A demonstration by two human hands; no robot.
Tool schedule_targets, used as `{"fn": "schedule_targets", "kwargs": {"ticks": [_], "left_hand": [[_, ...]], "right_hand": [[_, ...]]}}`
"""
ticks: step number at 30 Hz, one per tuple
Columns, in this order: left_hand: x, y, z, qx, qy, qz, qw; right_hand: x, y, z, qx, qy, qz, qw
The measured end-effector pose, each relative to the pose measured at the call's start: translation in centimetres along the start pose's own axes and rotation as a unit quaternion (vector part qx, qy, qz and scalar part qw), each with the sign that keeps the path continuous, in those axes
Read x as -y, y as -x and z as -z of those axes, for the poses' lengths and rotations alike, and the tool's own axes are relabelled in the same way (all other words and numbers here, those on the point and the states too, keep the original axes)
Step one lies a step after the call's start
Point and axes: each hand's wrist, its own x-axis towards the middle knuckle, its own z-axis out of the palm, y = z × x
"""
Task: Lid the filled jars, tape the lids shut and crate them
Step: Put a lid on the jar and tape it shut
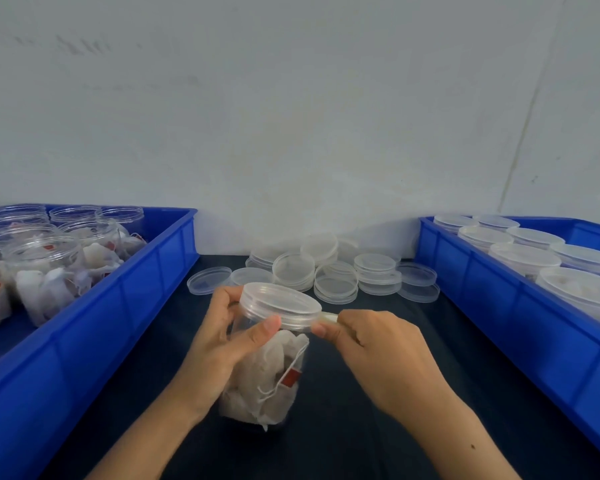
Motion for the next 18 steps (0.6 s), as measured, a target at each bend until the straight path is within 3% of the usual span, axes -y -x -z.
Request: {"fn": "schedule_targets", "kwargs": {"ticks": [3,9,11,14,16,18], "left_hand": [[-0.2,0.5,-0.4,-0.004,-0.057,-0.014,0.998],[0.5,0.3,-1.3,-0.117,-0.142,-0.015,0.983],[0.7,0.1,-1.3,-0.128,-0.134,-0.015,0.983],[0.8,0.0,-1.0,-0.138,-0.121,-0.019,0.983],[0.8,0.0,-0.9,-0.140,-0.123,-0.024,0.982],[0.8,-0.2,-0.8,-0.141,-0.121,-0.029,0.982]], "right_hand": [[1.0,0.3,-0.2,-0.026,0.037,0.012,0.999],[2.5,0.9,-1.6,-0.042,0.020,-0.027,0.999],[2.4,0.8,-1.8,-0.005,-0.092,-0.050,0.995],[2.0,0.4,-1.5,0.111,-0.297,-0.093,0.944],[1.4,0.2,-1.1,0.162,-0.321,-0.092,0.929],[0.8,0.2,-0.7,0.168,-0.273,-0.075,0.944]]}}
